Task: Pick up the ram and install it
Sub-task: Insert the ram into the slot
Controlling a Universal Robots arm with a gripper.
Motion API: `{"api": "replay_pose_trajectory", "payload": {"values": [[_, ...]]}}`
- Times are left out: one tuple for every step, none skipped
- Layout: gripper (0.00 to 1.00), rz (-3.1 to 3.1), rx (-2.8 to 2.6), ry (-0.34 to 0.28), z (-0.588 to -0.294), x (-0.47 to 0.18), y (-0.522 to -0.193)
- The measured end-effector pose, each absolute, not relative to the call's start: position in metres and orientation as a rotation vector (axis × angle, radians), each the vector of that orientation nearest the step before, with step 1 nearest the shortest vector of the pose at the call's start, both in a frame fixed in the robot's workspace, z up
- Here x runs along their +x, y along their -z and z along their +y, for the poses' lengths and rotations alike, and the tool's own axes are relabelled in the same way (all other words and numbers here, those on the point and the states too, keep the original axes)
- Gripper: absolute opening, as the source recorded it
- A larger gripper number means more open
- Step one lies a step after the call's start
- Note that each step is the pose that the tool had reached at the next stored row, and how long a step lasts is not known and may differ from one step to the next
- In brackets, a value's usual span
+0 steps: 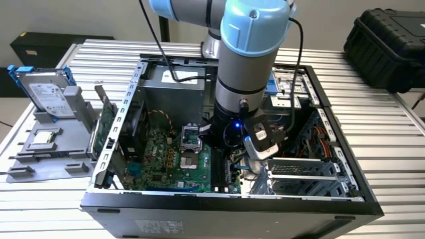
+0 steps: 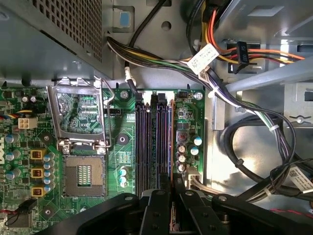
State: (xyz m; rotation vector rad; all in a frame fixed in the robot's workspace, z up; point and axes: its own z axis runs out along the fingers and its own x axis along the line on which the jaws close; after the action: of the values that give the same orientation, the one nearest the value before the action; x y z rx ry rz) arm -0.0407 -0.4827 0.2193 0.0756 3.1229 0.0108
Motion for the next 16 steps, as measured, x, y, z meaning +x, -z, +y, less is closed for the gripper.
{"api": "replay_pose_trajectory", "payload": {"values": [[0.00,3.123,0.075,-0.011,-0.4834,-0.0406,-0.2190],[0.00,3.123,0.075,-0.011,-0.4839,-0.0406,-0.2187],[0.00,3.123,0.075,-0.011,-0.4842,-0.0404,-0.2186],[0.00,3.123,0.075,-0.011,-0.4846,-0.0402,-0.2184],[0.00,3.123,0.075,-0.011,-0.4850,-0.0401,-0.2181],[0.00,3.123,0.075,-0.011,-0.4856,-0.0399,-0.2178],[0.00,3.123,0.075,-0.012,-0.4861,-0.0399,-0.2173],[0.00,3.123,0.076,-0.013,-0.4864,-0.0399,-0.2169],[0.00,3.123,0.076,-0.013,-0.4868,-0.0399,-0.2166],[0.00,3.123,0.075,-0.013,-0.4874,-0.0398,-0.2166],[0.00,3.123,0.076,-0.012,-0.4879,-0.0399,-0.2166],[0.00,3.123,0.076,-0.013,-0.4883,-0.0399,-0.2162],[0.00,3.123,0.075,-0.014,-0.4888,-0.0398,-0.2160],[0.00,3.123,0.075,-0.015,-0.4894,-0.0397,-0.2159],[0.00,3.123,0.075,-0.015,-0.4898,-0.0398,-0.2159],[0.00,3.123,0.076,-0.016,-0.4898,-0.0398,-0.2159]]}}
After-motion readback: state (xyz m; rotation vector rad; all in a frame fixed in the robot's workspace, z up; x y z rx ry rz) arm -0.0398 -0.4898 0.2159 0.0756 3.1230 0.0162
